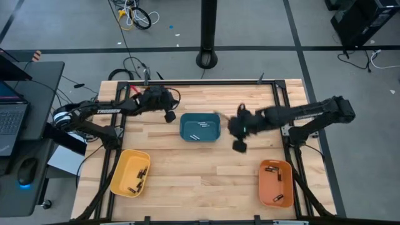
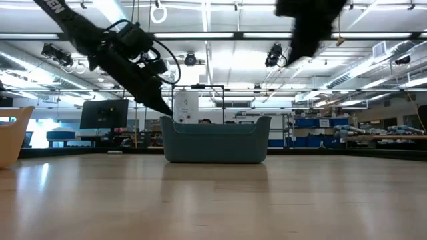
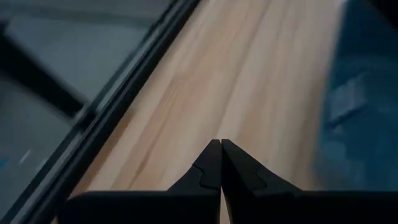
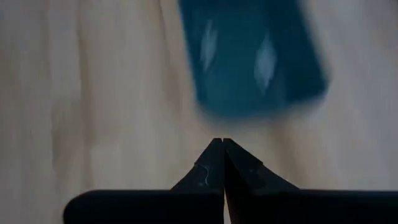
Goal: Sort batteries
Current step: Put the silver battery into the blue bin
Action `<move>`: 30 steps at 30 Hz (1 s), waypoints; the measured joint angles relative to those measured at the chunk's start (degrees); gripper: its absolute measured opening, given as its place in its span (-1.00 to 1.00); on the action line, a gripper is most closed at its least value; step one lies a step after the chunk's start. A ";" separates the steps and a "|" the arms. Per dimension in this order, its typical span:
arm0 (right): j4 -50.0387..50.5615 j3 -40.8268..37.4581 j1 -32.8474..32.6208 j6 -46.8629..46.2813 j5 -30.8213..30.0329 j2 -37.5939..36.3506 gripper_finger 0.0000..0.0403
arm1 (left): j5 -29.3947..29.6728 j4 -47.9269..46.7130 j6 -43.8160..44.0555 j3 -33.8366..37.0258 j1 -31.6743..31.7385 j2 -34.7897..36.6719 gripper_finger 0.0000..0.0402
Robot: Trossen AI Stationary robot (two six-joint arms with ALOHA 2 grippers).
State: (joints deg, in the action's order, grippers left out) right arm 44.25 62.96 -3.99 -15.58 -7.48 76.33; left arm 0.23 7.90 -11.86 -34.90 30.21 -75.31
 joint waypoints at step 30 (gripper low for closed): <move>-62.59 -27.54 18.93 28.64 26.09 -0.03 -0.96 | 5.21 -50.84 -1.45 -18.01 28.25 -7.95 -0.92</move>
State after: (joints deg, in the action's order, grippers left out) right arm -18.34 35.42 14.94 13.06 18.62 76.29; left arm 5.44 -42.94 -13.31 -52.91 58.45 -83.25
